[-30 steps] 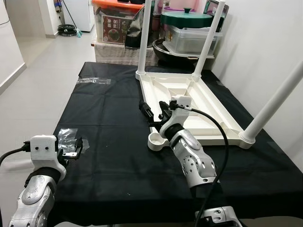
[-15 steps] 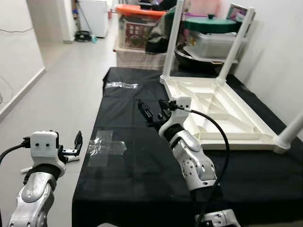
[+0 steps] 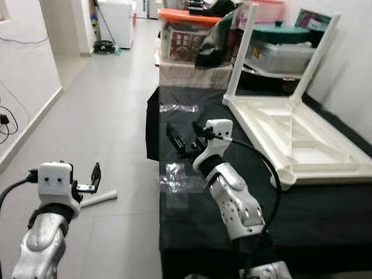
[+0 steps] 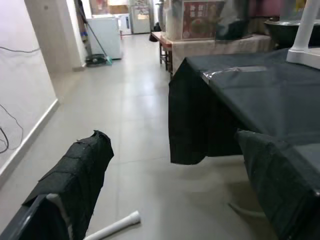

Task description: Building children table

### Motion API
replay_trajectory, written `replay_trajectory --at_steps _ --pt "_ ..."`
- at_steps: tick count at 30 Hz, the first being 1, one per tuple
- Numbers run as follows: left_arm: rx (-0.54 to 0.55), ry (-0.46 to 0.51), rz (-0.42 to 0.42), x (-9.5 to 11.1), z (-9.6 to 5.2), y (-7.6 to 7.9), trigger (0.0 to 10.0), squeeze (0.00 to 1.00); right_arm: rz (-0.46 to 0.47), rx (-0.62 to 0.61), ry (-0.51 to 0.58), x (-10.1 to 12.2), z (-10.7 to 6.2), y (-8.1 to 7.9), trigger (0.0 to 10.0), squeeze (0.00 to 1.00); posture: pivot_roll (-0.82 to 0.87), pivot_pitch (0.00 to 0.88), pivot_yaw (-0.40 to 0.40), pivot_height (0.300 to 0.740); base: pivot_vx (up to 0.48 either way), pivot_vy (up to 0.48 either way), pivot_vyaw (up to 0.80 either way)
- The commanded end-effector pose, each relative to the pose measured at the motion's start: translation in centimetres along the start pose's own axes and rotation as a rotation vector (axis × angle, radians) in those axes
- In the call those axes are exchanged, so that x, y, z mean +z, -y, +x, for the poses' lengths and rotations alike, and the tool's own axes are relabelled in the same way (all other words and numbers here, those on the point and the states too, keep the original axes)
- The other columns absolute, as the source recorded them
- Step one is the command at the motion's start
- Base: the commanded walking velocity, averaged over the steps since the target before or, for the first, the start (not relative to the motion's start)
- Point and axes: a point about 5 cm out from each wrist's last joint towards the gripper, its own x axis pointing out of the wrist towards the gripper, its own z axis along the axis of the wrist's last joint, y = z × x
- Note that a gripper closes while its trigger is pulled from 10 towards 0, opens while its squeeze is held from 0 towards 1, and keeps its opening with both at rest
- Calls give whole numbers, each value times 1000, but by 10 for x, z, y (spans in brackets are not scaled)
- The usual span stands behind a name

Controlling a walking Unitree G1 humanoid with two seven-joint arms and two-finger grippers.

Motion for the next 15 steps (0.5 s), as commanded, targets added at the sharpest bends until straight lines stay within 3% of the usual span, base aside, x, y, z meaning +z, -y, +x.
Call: replay_trajectory --at_steps 1,2,3,4,5,6,12,15 --pt "7 -4 14 1 0 -3 10000 0 -8 11 10 3 3 -5 10000 957 104 0 -101 740 0 480 0" --pt "6 -5 15 1 0 -3 10000 0 -19 3 -9 1 3 -5 10000 239 100 0 -99 740 0 480 0" --pt "6 -5 15 1 0 -3 10000 0 -19 3 -9 1 3 -5 10000 239 100 0 -99 740 0 480 0" --pt "5 -5 17 1 0 -2 10000 0 -31 -3 -25 0 3 -4 10000 98 99 0 -98 740 0 480 0" --pt "5 -5 17 1 0 -2 10000 0 -31 -3 -25 0 3 -4 10000 98 99 0 -98 740 0 480 0" --pt "4 -6 22 0 0 -2 10000 0 -29 -10 -34 -1 4 -3 10000 0 99 0 -99 740 0 480 -800" --pt "11 -9 33 -1 -1 -3 10000 0 -20 -28 -41 -2 4 0 10000 0 97 0 -98 740 0 429 -788" --pt "16 -4 50 -2 -2 -4 10000 0 -26 -63 -38 -1 1 8 10000 0 93 0 -99 740 0 0 -788"
